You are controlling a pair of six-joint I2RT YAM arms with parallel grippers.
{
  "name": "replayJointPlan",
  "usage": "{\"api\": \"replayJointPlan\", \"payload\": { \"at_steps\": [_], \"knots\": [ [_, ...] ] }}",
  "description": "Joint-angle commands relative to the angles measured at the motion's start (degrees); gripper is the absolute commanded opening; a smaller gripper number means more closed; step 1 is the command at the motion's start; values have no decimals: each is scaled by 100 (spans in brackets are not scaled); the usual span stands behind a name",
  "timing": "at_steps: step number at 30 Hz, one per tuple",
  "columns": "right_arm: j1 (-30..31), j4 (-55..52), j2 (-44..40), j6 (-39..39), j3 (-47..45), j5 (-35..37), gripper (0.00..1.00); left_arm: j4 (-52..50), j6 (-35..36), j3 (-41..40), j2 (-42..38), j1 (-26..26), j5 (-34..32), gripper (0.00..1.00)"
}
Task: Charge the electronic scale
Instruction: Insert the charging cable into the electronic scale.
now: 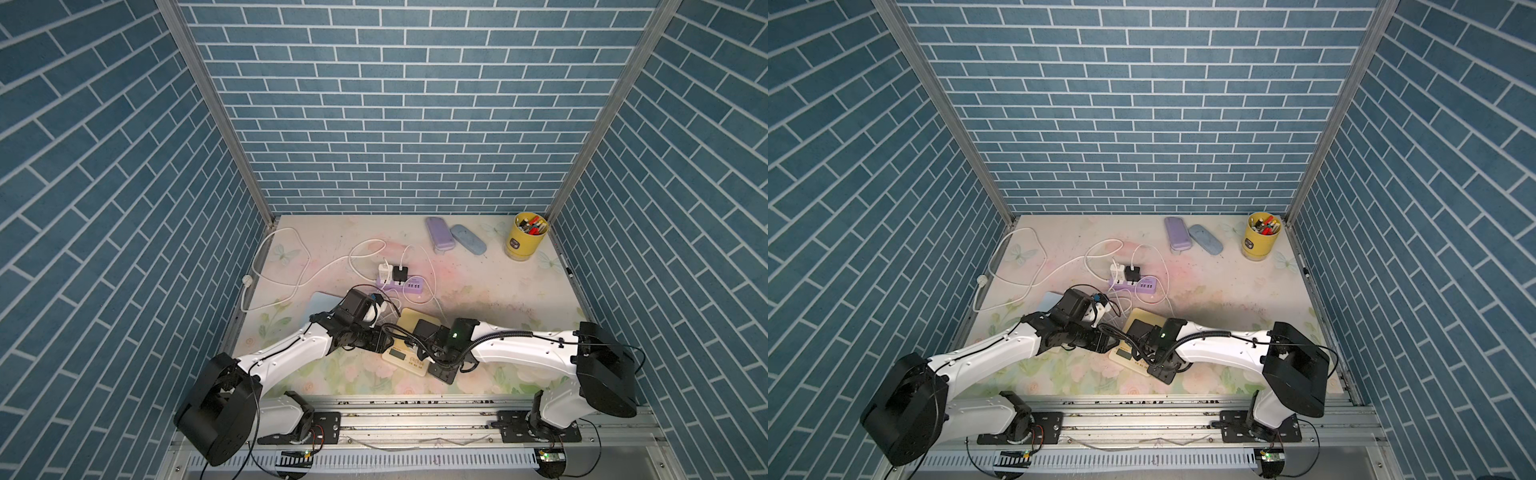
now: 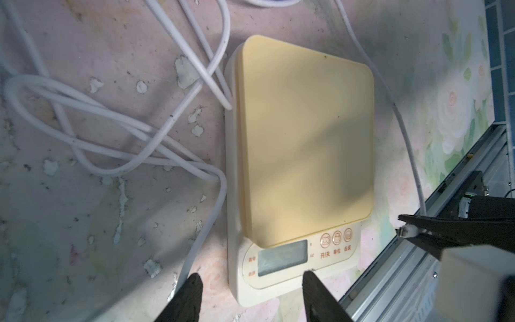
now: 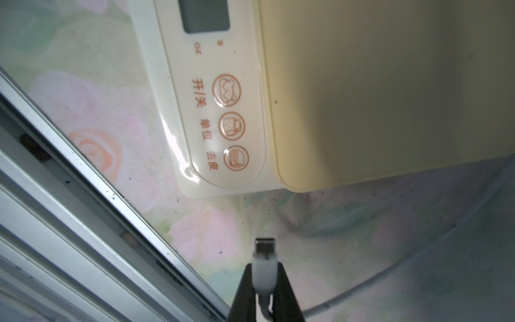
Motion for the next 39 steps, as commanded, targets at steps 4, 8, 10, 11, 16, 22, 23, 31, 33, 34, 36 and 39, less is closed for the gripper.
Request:
{"api": "replayJointPlan", "payload": {
  "at_steps": [4, 8, 10, 11, 16, 22, 23, 31, 33, 34, 36, 39],
  "knots": [
    [255, -176, 319, 440, 187, -248, 0, 347, 66, -66, 297, -14, -120, 61],
    [319, -236, 448, 555, 183, -303, 0, 474, 80, -29, 556, -13, -60, 61],
    [326, -208, 433, 599, 133, -340, 0, 538, 64, -36, 658, -19, -51, 61],
    [319, -199, 431, 609, 117, -347, 0, 565, 64, -41, 697, -17, -56, 61],
    [324, -220, 597, 526, 158, -472, 0, 619, 57, -42, 788, -14, -77, 61],
    [316, -397, 875, 433, 301, -336, 0, 670, 55, -44, 920, -21, -66, 61],
    [313, -393, 874, 433, 300, -312, 0, 685, 56, -50, 942, -22, -61, 61],
    [298, -220, 946, 357, 403, -89, 0, 716, 78, -37, 1028, -22, 4, 61],
    [292, -162, 1016, 303, 438, -87, 0, 724, 84, -29, 1069, -24, 31, 61],
    [277, -140, 1067, 280, 456, -86, 0, 730, 84, -28, 1092, -28, 53, 61],
    [270, -130, 1162, 244, 488, -91, 0, 746, 88, -28, 1136, -31, 92, 61],
    [245, -120, 1201, 205, 505, -86, 0, 743, 90, -50, 1156, -30, 109, 61]
  ]
}}
